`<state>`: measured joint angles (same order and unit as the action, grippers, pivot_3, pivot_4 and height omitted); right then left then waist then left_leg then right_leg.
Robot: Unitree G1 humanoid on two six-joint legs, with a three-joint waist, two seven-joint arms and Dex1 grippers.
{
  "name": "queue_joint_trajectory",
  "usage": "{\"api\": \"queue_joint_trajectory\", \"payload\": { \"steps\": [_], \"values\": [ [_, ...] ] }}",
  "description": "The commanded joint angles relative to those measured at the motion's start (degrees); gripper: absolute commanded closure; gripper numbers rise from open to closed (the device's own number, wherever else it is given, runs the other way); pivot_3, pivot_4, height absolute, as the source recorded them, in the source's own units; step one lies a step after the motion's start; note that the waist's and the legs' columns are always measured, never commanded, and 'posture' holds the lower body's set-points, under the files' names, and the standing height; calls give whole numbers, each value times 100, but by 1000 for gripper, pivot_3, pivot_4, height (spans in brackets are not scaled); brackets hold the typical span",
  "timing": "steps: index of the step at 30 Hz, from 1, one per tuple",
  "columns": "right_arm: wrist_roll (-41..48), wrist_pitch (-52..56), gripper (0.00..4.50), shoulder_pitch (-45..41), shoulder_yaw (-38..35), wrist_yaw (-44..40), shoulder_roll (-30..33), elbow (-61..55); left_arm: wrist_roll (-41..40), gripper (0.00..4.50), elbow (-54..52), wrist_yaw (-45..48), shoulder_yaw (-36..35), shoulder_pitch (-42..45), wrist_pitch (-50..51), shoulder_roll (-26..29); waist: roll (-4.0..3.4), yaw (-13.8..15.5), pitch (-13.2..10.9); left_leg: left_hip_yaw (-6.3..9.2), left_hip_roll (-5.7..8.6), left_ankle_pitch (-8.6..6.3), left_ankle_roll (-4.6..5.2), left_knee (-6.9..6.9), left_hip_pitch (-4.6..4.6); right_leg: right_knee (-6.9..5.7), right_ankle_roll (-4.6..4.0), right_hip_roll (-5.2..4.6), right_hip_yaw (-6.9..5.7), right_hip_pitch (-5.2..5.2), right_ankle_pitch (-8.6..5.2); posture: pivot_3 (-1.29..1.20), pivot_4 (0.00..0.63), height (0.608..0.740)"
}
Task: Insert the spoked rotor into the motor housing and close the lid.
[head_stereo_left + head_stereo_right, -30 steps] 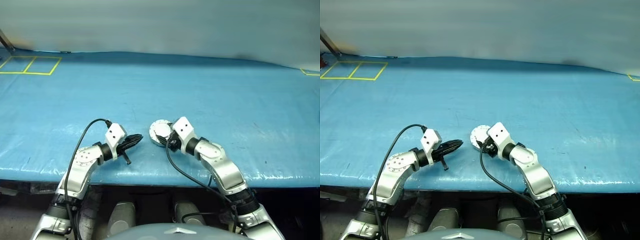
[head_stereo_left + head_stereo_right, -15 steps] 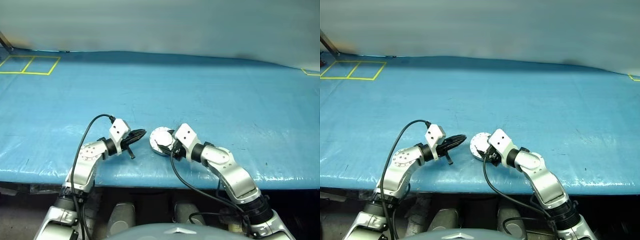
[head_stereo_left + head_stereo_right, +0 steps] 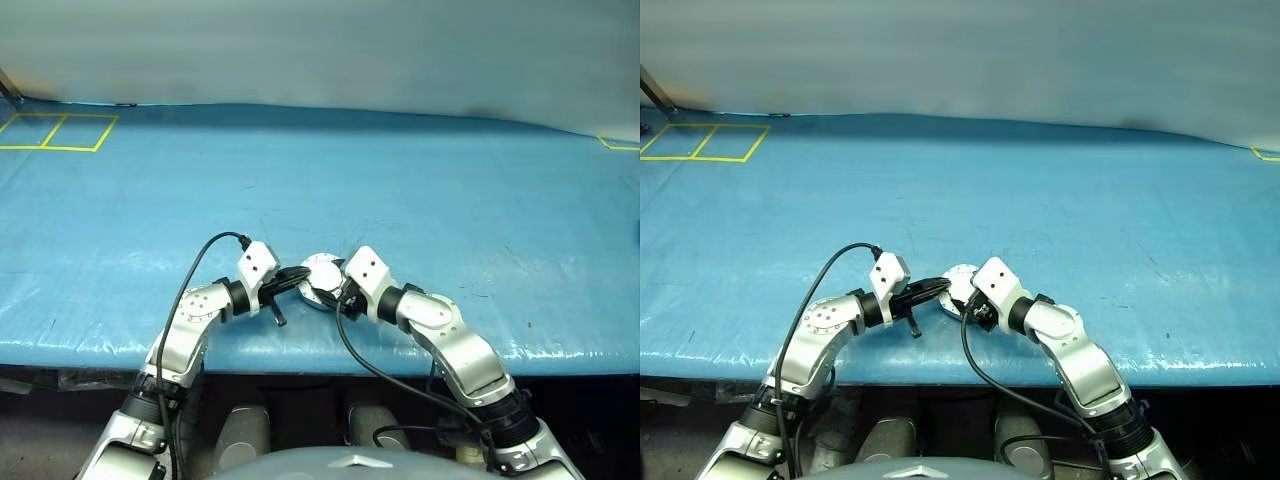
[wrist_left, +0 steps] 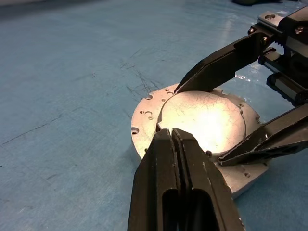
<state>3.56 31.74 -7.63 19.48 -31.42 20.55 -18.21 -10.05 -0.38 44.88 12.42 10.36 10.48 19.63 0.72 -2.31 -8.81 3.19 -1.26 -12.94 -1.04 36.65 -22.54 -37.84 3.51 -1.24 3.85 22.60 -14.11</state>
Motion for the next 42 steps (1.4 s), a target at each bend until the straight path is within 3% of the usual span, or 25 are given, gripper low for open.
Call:
{"api": "queue_joint_trajectory", "payload": {
  "steps": [1,9,21,28,38,42],
  "values": [
    [-90,202,1446,186,260,-39,28,311,135,4414,200,-44,147,207,-274,-172,1,7,1,0,0,0,0,2,0,0,0,0,0,0,0,0,150,740],
    [-112,200,1446,221,246,20,7,303,353,4414,963,64,411,600,-491,-489,5,4,13,0,1,0,0,8,0,1,2,1,0,-5,1,0,150,740],
    [-126,96,1446,296,53,279,-118,246,1181,4414,1784,35,937,748,-780,-264,15,22,114,3,2,0,0,7,14,5,-1,-2,-1,-20,-2,0,150,740],
    [-102,97,1446,297,31,285,-109,184,1046,4414,1789,152,887,769,-717,-278,12,22,138,3,3,0,0,5,14,6,-2,-4,-1,-20,-3,0,150,740],
    [-154,53,1446,274,72,313,-107,232,-87,4414,1174,689,227,760,-48,-319,9,12,136,2,2,0,0,-6,10,9,-5,-3,-1,-10,-5,0,150,740],
    [-161,10,1446,262,88,316,-126,271,-151,4414,990,826,165,749,7,-189,14,9,128,2,2,0,0,-14,3,10,-7,-2,-1,0,-6,0,150,740]
  ]
}}
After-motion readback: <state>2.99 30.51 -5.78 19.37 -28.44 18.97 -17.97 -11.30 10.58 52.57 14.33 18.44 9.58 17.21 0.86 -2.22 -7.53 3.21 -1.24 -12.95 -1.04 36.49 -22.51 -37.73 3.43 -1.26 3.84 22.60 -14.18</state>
